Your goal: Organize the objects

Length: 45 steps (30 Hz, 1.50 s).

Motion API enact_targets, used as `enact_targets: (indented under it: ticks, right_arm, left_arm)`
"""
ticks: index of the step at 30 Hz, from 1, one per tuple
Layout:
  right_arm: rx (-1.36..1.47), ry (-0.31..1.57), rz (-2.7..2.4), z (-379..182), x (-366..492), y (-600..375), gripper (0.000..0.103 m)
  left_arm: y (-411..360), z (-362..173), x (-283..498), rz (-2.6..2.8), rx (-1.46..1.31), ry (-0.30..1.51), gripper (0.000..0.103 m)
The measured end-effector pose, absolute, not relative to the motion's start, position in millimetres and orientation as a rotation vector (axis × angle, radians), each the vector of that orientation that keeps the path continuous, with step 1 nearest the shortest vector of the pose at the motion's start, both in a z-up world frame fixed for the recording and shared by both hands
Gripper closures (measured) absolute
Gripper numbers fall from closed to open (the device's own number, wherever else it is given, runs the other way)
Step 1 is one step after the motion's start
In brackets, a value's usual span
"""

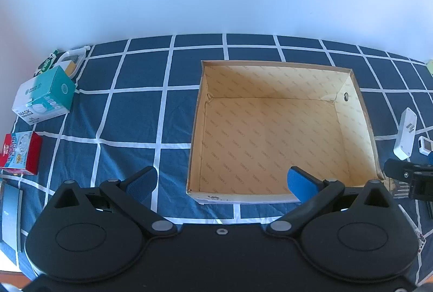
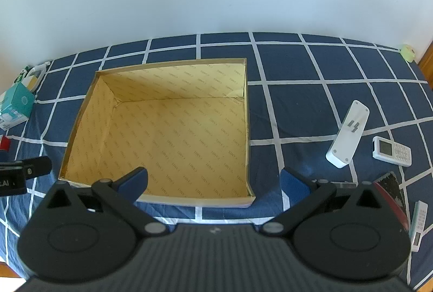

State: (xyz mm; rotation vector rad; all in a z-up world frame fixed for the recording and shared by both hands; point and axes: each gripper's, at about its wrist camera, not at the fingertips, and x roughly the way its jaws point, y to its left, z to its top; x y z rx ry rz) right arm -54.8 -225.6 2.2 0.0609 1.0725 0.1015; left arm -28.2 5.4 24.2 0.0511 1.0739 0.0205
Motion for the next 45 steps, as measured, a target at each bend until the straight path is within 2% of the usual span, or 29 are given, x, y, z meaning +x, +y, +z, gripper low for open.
enact_targets:
  ticks: [45]
  right_arm:
    - [0.054, 1.068, 0.1, 4.9, -64.8, -222.4, 0.0]
  left_arm:
    - [9.7, 31.5, -43.3, 0.019, 0.055, 1.063, 0.0]
